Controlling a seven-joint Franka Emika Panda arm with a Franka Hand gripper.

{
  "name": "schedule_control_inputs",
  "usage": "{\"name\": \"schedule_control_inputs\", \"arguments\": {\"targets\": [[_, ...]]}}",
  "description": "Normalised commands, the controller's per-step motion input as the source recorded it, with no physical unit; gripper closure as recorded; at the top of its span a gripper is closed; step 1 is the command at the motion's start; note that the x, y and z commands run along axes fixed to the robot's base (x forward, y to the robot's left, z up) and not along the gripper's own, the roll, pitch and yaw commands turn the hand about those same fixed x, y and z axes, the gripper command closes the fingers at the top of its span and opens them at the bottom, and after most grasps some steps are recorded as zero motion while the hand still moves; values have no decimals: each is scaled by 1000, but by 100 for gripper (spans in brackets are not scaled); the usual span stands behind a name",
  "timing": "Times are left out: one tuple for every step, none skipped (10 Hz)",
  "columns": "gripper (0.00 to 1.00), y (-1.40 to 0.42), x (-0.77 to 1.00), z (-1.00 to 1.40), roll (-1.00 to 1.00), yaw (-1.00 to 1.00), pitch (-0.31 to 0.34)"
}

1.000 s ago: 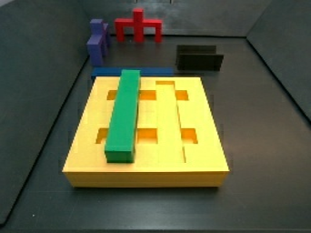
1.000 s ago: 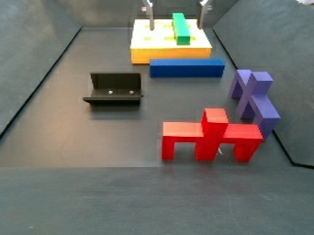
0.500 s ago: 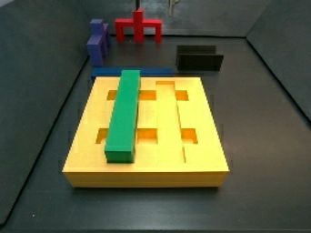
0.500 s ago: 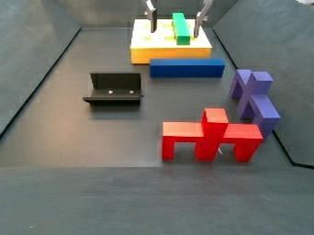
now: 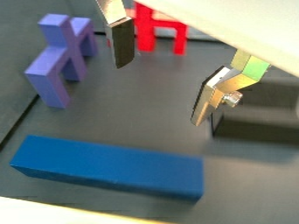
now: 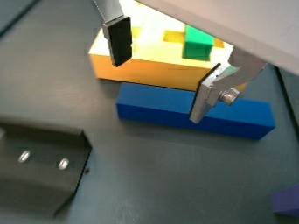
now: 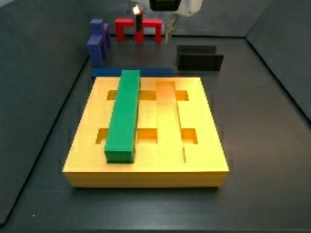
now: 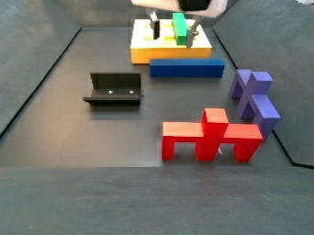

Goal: Pick up the blue object. Move up. Move to above the board. Insert the blue object.
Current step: Pick up the blue object.

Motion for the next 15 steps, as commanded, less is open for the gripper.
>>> {"name": "schedule_control_inputs", "arguments": {"targets": [[0,-160,-80,-337,91,-914,20],[0,-49,-100,-289,61,-957,7],[0,-91,-140,-214,107,-911,11],[0,-109,-137,-234,100,-903,4],[0,-117,-111,-214,97,-911,7],[0,-140,-189,-126,137,-834,23],[0,-137,-357,-54,187,-669,0],[0,-137,-391,-131,116,-634,0],[0,-237,-226,-191,64,-657,-33],[0,-257,-126,-254,27,-680,-19],[0,-183,-191,-203,66,-666,-4],[0,-34,-329,-71,116,-554,-11],[0,0,-183,-129,167,-300,0],[0,69,-46,-206,164,-206,0],[0,54,-60,-177,114,-209,0]]}}
